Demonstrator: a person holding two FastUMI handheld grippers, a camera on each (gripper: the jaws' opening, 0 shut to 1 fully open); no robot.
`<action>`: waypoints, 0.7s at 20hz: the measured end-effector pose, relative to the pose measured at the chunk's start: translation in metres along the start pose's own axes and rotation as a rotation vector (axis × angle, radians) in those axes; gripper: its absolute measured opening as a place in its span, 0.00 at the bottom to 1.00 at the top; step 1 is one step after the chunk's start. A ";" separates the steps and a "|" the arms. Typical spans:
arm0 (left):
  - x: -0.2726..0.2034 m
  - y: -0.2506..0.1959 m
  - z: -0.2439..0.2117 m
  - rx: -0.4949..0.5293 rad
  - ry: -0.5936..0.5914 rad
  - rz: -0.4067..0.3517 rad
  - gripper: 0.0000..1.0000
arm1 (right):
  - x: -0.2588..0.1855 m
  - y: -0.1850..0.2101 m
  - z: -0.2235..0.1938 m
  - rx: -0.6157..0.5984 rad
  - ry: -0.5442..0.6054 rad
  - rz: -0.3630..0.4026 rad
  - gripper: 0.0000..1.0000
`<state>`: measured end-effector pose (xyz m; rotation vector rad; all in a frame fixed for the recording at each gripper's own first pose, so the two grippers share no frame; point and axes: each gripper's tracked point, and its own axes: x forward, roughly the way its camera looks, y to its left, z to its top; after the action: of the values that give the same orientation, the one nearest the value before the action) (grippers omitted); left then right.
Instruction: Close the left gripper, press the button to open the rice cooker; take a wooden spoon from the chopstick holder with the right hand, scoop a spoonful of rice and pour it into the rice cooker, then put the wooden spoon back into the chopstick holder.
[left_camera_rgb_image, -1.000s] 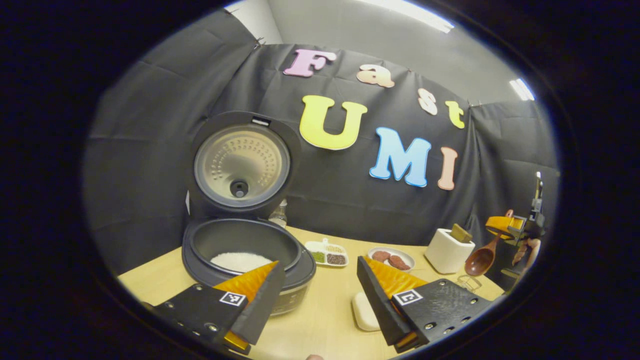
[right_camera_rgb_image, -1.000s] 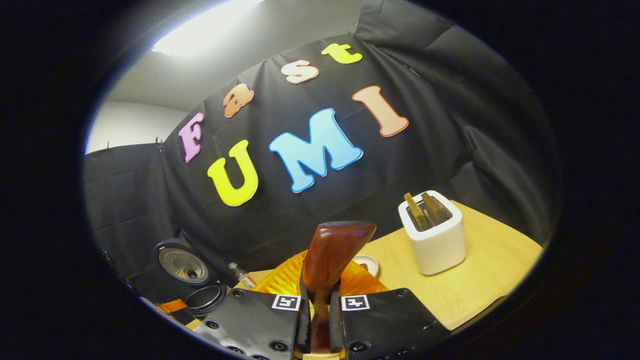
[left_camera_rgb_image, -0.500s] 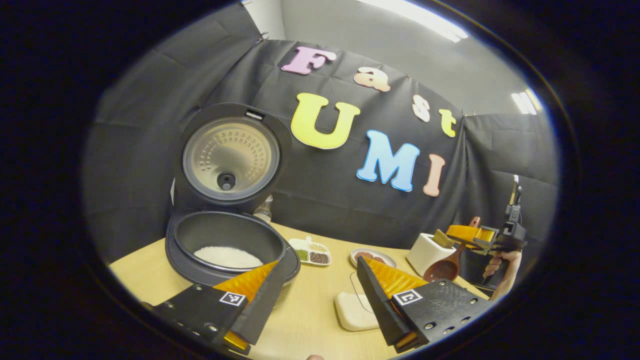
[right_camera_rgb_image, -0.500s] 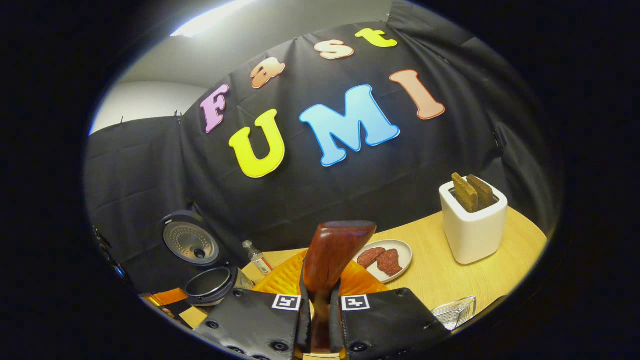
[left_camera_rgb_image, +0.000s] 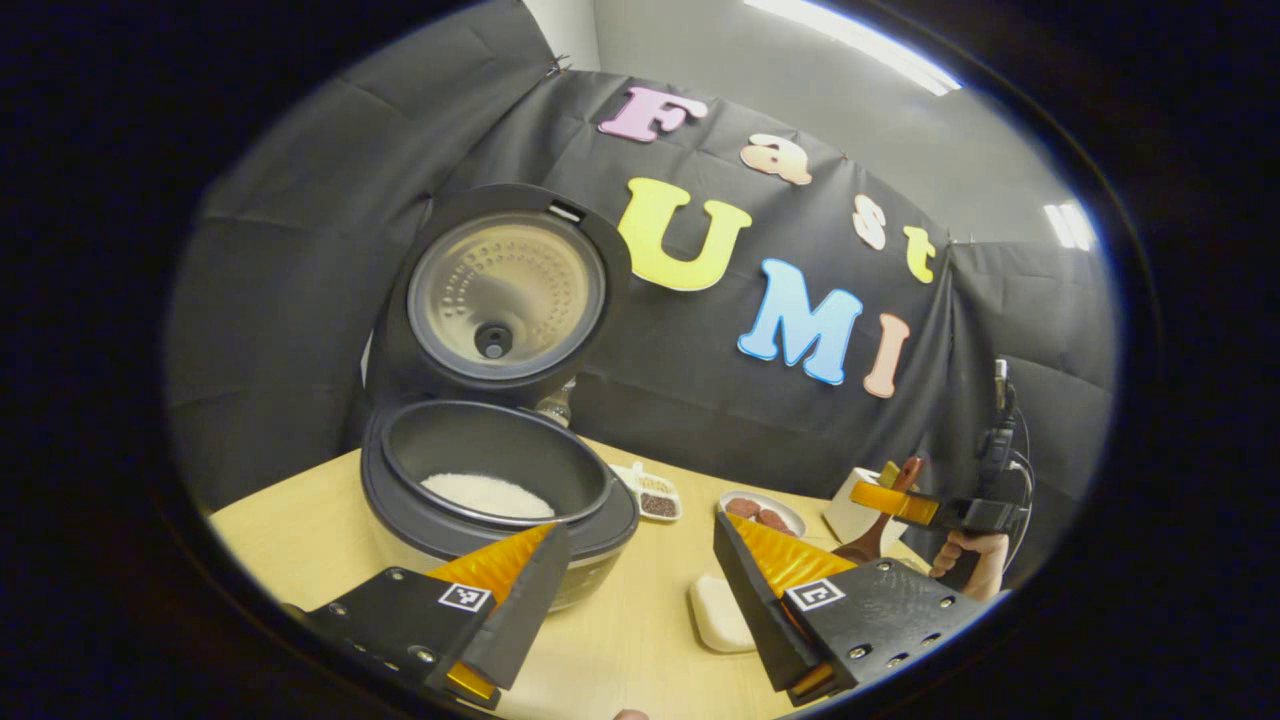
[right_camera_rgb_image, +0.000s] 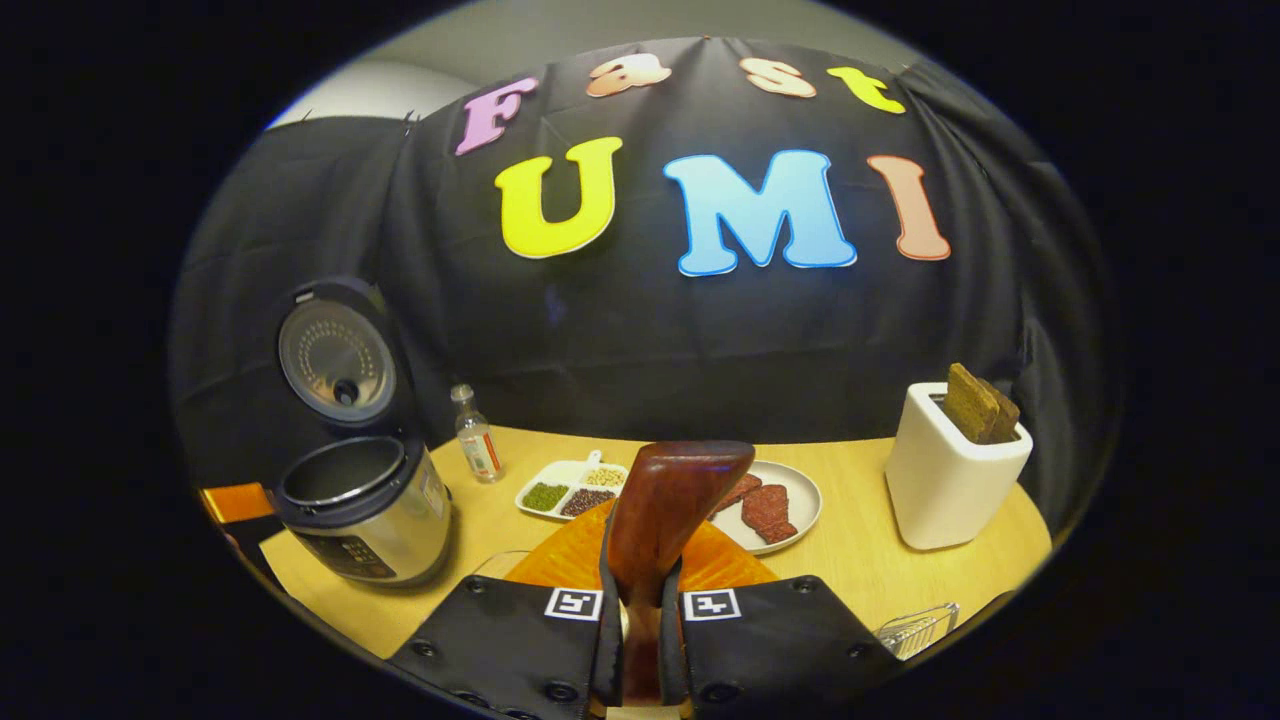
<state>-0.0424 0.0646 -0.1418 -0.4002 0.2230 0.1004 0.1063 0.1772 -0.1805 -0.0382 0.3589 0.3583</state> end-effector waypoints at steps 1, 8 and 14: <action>0.000 0.001 0.000 -0.002 -0.003 -0.001 0.92 | 0.002 0.003 -0.005 -0.045 0.013 -0.008 0.16; 0.003 0.000 -0.006 0.009 0.006 -0.014 0.91 | 0.016 0.016 -0.041 -0.181 0.120 -0.002 0.16; 0.000 0.012 -0.007 0.012 0.003 -0.001 0.91 | 0.018 0.039 -0.056 -0.030 0.163 0.082 0.16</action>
<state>-0.0456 0.0732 -0.1521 -0.3890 0.2257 0.0973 0.0899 0.2147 -0.2382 -0.0829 0.5176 0.4429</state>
